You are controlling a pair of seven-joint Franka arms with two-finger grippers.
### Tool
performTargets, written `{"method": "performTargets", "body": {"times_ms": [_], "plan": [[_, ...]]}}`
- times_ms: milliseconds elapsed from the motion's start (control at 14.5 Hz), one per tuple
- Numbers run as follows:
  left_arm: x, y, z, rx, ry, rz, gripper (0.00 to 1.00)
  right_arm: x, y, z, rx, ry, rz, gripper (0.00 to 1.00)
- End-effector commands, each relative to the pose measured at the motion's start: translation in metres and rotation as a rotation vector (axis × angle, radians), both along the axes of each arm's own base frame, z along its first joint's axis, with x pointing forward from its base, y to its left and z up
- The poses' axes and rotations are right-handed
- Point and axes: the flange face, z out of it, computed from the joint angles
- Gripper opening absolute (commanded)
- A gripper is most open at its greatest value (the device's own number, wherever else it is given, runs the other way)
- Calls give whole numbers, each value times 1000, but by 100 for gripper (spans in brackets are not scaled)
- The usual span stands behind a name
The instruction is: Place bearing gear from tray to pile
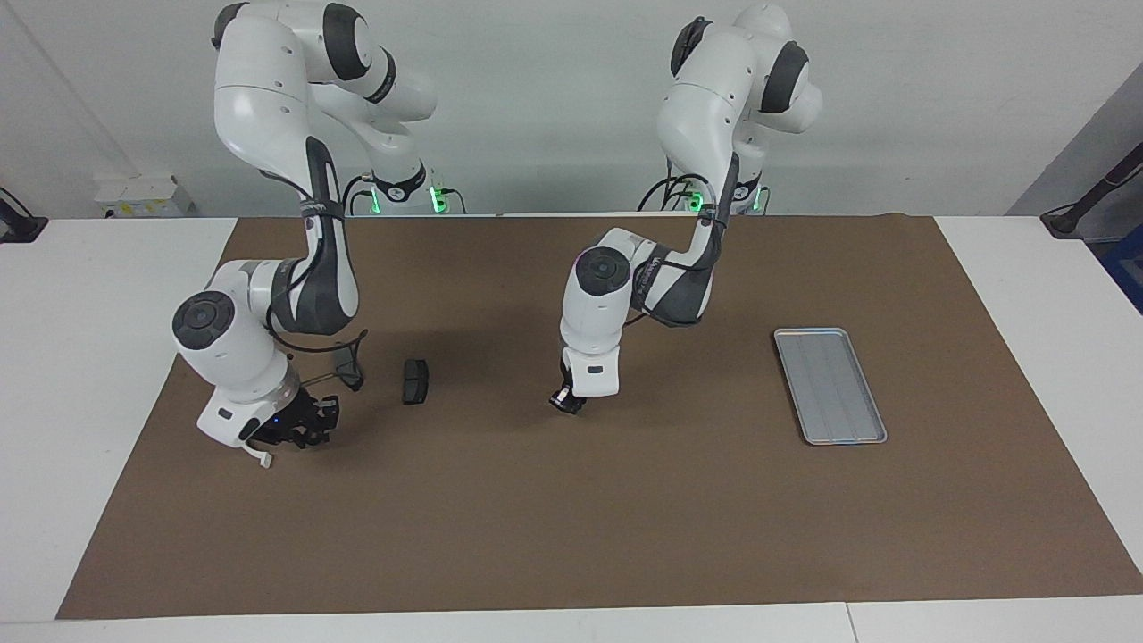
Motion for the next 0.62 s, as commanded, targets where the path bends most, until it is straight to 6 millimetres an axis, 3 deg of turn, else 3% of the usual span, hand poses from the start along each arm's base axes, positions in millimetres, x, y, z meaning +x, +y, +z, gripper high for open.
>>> {"method": "performTargets", "body": {"times_ms": [0, 138, 207, 345, 414, 552], "plan": [[-6, -11, -2, -6, -9, 16, 0, -21, 3, -1, 11, 6, 4, 0], [-7, -12, -2, -6, -11, 24, 0, -26, 3, -7, 11, 13, 0, 0], [-8, -12, -3, -5, -10, 23, 0, -28, 4, -7, 11, 13, -4, 14], [-15, -17, -11, -4, -10, 12, 0, -27, 9, -7, 11, 9, -33, 86], [-18, -15, -16, -1, -10, 11, 0, -27, 11, -7, 11, 9, -44, 96], [-21, -16, -16, -2, -11, 9, 0, -24, 21, -3, 12, 0, -45, 99]]}}
